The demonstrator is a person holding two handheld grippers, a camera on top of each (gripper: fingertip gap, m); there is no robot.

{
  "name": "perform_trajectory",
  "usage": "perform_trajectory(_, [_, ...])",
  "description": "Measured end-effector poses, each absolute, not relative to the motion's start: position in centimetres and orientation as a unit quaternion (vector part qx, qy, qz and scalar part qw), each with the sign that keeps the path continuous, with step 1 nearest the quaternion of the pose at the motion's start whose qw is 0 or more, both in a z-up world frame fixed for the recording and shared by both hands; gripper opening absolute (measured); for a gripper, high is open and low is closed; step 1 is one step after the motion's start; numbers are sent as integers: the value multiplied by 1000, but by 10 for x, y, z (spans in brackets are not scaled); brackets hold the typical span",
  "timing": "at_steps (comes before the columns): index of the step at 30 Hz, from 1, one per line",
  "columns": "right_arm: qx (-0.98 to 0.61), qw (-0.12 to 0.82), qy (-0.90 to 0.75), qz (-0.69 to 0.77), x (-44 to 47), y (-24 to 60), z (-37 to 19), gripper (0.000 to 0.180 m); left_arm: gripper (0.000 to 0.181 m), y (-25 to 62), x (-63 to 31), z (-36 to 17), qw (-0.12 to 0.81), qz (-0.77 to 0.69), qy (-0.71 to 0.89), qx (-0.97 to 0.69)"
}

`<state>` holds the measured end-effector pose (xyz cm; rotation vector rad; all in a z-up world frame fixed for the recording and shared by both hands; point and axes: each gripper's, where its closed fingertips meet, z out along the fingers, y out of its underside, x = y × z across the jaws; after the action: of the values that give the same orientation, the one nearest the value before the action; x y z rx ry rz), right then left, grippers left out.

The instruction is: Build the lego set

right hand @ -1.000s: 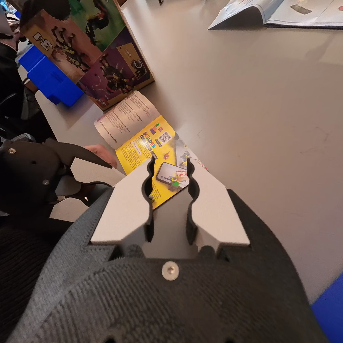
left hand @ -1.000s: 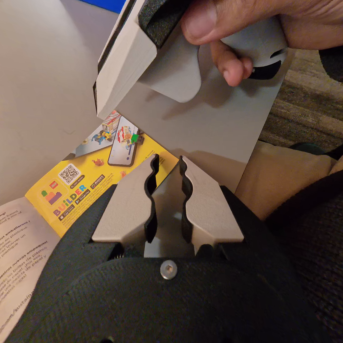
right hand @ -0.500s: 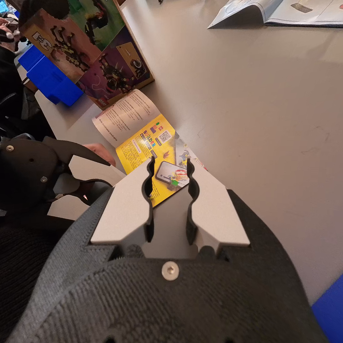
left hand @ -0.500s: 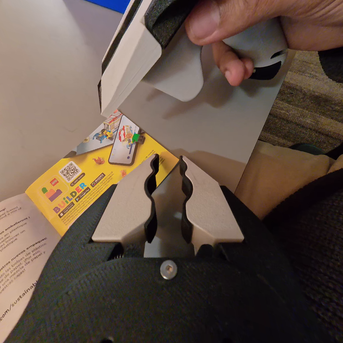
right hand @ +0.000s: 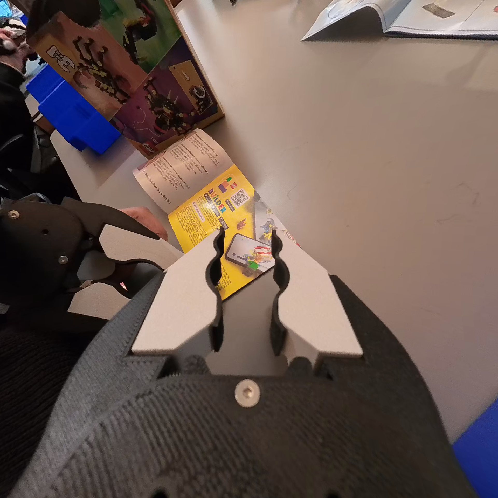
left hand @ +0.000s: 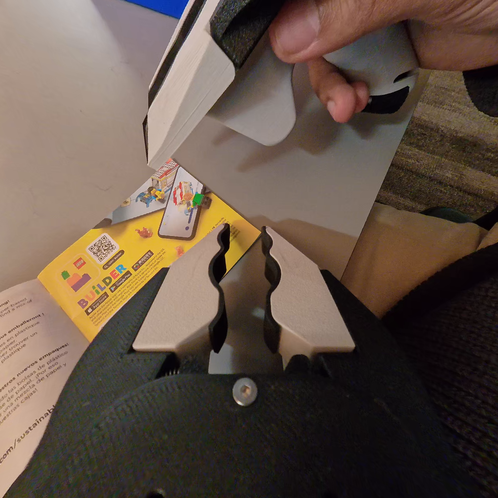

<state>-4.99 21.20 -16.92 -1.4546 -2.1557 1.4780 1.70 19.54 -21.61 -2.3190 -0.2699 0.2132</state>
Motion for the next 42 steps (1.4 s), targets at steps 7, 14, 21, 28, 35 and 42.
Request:
perform_trajectory(7, [-485, 75, -719, 492, -50, 212, -169, 34, 22, 195, 17, -215, 389, 84, -105, -911])
perform_trajectory(14, [-485, 75, -719, 493, -50, 212, -169, 34, 20, 195, 15, -214, 390, 86, -108, -910])
perform_trajectory(21, [-485, 75, -719, 493, -50, 212, -169, 34, 3, 193, 12, -211, 394, 91, -111, -908])
perform_trajectory(28, [-484, 76, -719, 493, -50, 212, -169, 34, 6, 194, 16, -216, 385, 90, -101, -913])
perform_trajectory(35, [-484, 76, -719, 493, -50, 212, -169, 34, 6, 195, 17, -217, 382, 93, -95, -915])
perform_trajectory(42, [-484, 76, -719, 493, -50, 212, -169, 34, 1, 195, 20, -217, 379, 93, -84, -917])
